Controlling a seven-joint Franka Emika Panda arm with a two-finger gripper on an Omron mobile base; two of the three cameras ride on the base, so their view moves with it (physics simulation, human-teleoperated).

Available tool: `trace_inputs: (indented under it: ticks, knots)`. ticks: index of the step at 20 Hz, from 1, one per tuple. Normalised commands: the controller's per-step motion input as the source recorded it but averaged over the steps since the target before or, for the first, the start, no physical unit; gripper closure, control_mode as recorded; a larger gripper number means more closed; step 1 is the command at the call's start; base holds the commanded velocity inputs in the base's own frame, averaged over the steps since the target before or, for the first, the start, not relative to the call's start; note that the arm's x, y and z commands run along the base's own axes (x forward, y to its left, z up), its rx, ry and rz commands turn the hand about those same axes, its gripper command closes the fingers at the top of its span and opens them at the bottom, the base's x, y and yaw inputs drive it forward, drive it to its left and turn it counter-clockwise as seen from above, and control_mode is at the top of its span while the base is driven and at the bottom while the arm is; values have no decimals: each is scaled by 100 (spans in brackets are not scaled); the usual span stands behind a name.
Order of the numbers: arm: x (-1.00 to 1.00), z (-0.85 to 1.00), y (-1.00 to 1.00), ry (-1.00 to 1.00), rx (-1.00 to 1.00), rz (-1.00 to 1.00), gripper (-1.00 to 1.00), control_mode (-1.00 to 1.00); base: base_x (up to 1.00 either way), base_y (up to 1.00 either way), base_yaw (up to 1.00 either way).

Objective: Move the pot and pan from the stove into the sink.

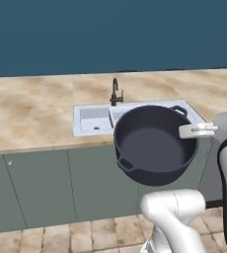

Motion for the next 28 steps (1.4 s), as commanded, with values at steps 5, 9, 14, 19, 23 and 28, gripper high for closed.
trace_inputs:
  ticks: [5,9,14,19,23,28]
  knots:
    - [0,0,0,0,0,0,100,100,71,-14,0]
    - [0,0,0,0,0,0,100,100,59,-9,-1]
    - [0,0,0,0,0,0,100,100,57,0,-3]
    - [0,0,0,0,0,0,100,100,48,0,-2]
    - [0,0,0,0,0,0,100,100,0,-16,1]
    - [0,0,0,0,0,0,100,100,0,-77,6]
